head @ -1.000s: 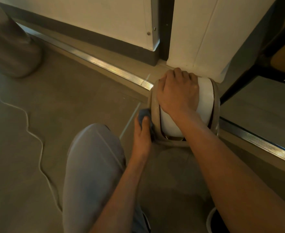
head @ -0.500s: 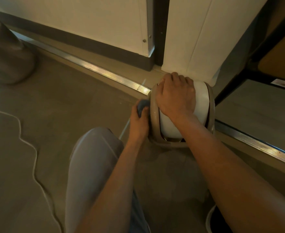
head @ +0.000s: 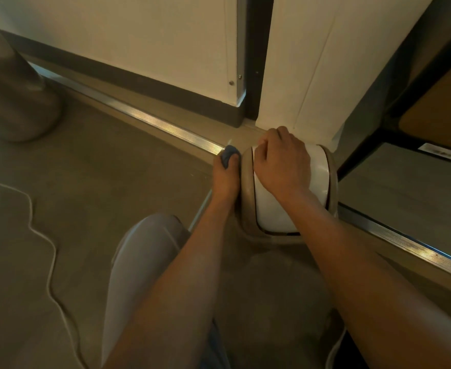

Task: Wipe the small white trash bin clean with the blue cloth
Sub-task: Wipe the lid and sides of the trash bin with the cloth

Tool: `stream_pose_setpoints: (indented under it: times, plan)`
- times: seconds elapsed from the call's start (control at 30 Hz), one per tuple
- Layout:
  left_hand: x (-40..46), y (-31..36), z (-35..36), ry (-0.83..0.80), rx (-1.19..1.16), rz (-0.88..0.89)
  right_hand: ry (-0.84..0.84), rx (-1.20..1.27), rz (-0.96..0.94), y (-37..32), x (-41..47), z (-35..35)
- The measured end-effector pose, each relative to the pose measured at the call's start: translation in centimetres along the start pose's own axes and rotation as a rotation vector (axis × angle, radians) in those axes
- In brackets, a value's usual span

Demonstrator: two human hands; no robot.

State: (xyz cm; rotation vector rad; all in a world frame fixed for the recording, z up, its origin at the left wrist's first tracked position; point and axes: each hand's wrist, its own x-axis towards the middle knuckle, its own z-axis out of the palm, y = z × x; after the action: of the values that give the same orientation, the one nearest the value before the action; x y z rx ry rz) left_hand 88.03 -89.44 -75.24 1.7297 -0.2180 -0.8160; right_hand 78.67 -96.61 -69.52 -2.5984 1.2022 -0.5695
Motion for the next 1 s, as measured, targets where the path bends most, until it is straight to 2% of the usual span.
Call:
stream_pose_setpoints:
  times: [0.2,0.33,0.43,0.53,0.6,0.67,0.7,0.83,0.93,1.0]
  plan:
    - [-8.0,-2.3,-1.0,0.071,-0.062,0.017,0.129,0.362,0.084,0.8,0.0,-0.7]
    - [-7.7,1.2,-0.4,0.06,0.026,0.261,0.164,0.641,0.209,1.3,0.0,-2.6]
    - [-4.9,4.8,0.7,-0.073,0.335,0.394,0.086,0.761,0.297,2.4,0.4,-3.4]
    - [-3.6,6.2,1.6,-0.108,0.602,0.653,0.034,0.898,0.341,3.6,1.2,-3.9]
    - [-3.2,5.3,1.3,-0.085,0.657,0.758,0.125,0.832,0.308,4.7,1.1,-4.2]
    - [-2.7,4.0,0.6,-0.067,0.648,0.776,0.252,0.694,0.242,6.2,-0.1,-4.2]
    - [-2.7,3.9,0.5,-0.066,0.649,0.76,0.263,0.655,0.216,6.9,-0.9,-4.1]
    - [-1.9,5.4,1.5,-0.11,0.664,0.676,0.12,0.617,0.263,8.9,-3.3,-1.8]
    - [-0.9,7.7,3.8,-0.14,1.047,0.696,0.121,0.663,0.283,8.9,-3.9,-0.9]
    - [-1.2,8.5,5.3,-0.134,1.169,0.77,0.112,0.677,0.307,8.7,-3.9,-1.0]
